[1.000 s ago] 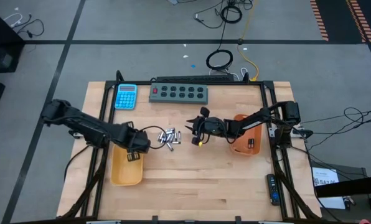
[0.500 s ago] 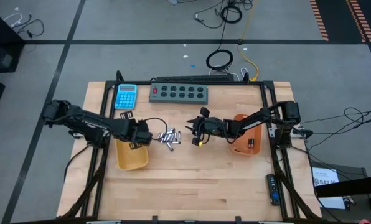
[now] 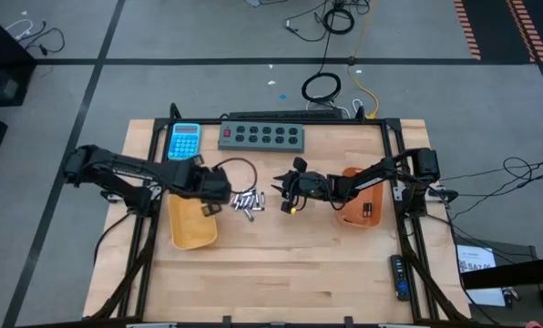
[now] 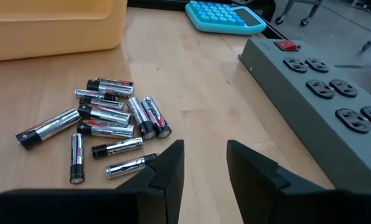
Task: Sort batteries
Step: Put the white battery into the yellow bin
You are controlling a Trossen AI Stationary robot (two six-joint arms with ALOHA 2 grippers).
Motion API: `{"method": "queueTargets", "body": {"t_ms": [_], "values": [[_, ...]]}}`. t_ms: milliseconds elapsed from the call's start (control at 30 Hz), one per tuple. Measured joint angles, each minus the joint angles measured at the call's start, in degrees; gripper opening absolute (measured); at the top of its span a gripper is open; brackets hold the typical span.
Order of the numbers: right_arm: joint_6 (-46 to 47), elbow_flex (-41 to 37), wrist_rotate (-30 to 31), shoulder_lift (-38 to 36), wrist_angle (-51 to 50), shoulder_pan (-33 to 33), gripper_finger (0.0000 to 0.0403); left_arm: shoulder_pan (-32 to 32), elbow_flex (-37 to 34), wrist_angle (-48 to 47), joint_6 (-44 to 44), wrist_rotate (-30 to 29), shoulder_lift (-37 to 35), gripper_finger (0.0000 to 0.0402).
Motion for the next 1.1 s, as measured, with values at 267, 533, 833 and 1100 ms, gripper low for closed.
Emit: {"method": "queueTargets", "body": {"t_ms": [267, 533, 833, 1100], "values": [[-0.2, 0.0, 0.0, 0.0, -1.2, 0.2, 0.0111, 2.2, -2.2, 20.8, 8.4, 9.5, 1.4, 0.016], [-0.9, 0.0, 0.1, -1.1, -4.4, -0.1, 0.0111, 1.6, -2.5, 32.5, 16.0, 16.4, 6.5, 0.0228], [-0.6, -3.8, 7.0, -7.5, -2.5, -0.3, 0.0111, 1.5, -2.5, 31.8, 17.0, 16.5, 14.6, 0.0239], [-0.6, -11.3, 15.5, -7.9, 11.2, -1.5, 0.0111, 0.8, -2.5, 31.4, 27.0, 16.5, 17.9, 0.0208]]}}
